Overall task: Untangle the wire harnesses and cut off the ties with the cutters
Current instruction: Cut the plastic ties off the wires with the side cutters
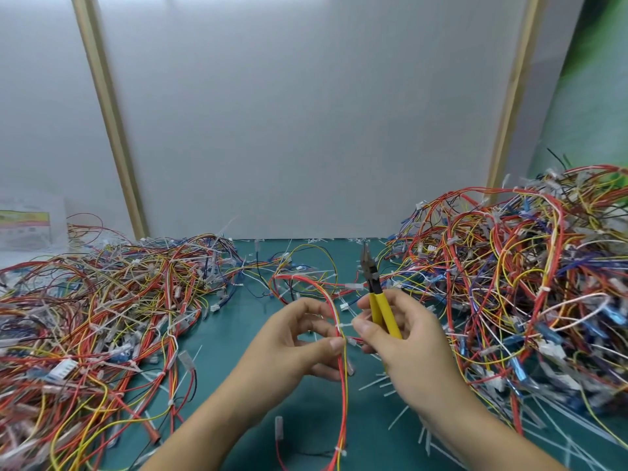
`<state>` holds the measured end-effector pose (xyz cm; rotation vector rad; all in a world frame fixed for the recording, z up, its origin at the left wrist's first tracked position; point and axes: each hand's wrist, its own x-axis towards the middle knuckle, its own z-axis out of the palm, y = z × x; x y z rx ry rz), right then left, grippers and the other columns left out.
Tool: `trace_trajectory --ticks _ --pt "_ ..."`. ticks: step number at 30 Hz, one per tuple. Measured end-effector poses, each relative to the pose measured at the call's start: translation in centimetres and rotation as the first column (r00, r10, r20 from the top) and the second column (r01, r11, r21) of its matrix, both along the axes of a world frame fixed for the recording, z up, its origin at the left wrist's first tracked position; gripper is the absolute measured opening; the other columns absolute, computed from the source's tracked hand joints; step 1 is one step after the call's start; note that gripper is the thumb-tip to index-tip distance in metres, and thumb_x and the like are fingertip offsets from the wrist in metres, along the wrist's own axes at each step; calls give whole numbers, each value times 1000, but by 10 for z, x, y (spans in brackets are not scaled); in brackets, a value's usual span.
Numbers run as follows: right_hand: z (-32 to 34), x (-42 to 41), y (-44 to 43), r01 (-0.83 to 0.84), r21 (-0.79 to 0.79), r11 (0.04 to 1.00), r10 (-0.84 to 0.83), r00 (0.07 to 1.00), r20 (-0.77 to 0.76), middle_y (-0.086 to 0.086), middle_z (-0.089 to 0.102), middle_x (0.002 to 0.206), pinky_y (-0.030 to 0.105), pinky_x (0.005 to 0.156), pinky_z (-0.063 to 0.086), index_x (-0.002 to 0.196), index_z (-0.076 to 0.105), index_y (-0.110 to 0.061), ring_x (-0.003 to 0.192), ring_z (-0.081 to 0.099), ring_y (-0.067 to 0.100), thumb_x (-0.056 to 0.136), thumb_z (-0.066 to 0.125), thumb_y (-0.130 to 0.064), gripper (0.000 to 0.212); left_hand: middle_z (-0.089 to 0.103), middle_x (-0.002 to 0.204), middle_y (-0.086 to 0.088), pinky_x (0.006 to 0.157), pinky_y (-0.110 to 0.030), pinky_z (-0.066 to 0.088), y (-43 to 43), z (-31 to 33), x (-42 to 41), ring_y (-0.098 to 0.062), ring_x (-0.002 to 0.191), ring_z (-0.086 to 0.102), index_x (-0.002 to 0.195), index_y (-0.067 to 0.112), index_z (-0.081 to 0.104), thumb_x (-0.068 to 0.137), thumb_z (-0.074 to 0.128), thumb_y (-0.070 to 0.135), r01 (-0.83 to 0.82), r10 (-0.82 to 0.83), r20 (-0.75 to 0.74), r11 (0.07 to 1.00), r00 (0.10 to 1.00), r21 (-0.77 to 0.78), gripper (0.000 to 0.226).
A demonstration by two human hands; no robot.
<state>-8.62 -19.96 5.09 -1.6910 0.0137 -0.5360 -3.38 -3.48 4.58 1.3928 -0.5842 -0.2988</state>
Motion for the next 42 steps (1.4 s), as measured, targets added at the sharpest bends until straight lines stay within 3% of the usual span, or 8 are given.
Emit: trace_trajectory --ticks 6,9,11,15,23,31,37,42 --pt "-1 1 -3 -35 36 999 35 999 13 -5 73 82 26 70 58 92 71 -18 75 68 9 88 72 -9 9 62 81 -8 63 -34 59 1 -2 3 -37 71 71 118 12 57 90 63 -7 -35 37 51 999 998 -35 35" --pt "4 -1 -7 -58 -3 998 58 997 48 -2 74 83 21 69 56 87 72 -26 73 67 7 88 70 -32 7 62 76 -5 66 -39 61 4 1 6 -31 68 69 119 17 59 90 62 -7 -106 112 74 990 991 -88 38" --pt "8 -3 -10 -86 -85 993 90 995 38 -1 73 83 26 69 57 84 70 -31 73 67 11 82 65 -47 17 62 73 -5 65 -35 60 5 2 8 -34 68 70 123 17 58 90 62 -6 -143 154 83 982 985 -125 41" --pt "12 -7 -11 -176 -270 947 167 984 -54 2 71 79 49 79 55 82 69 -32 75 65 25 78 60 -59 29 61 68 -5 62 -32 58 6 4 11 -36 67 69 121 20 58 90 61 -7 -214 235 89 957 968 -198 40" --pt "4 -8 -7 -211 -366 906 171 975 -139 10 67 77 47 68 52 83 69 -29 69 61 29 80 57 -75 47 61 62 -1 58 -26 56 8 5 11 -29 64 70 119 19 56 91 60 -8 -207 236 107 950 966 -234 39" --pt "3 -7 -8 -206 -341 917 152 972 -178 0 69 71 48 65 54 78 68 -24 57 57 12 76 53 -70 49 60 61 -1 61 -30 58 7 5 10 -31 67 71 121 18 57 90 61 -6 -175 205 120 959 971 -224 39" --pt "1 -6 -8 -230 -309 923 173 964 -200 0 68 68 41 56 53 77 69 -22 53 56 16 93 62 -49 32 60 62 0 61 -29 58 8 5 11 -31 66 71 118 22 58 90 62 -5 -181 211 116 957 971 -225 39" --pt "1 -5 -8 -238 -309 921 181 963 -202 -2 67 67 33 54 51 76 69 -23 51 56 14 93 61 -48 31 60 63 -1 62 -32 59 7 5 11 -33 68 71 119 23 58 89 63 -4 -174 201 111 962 973 -213 40"
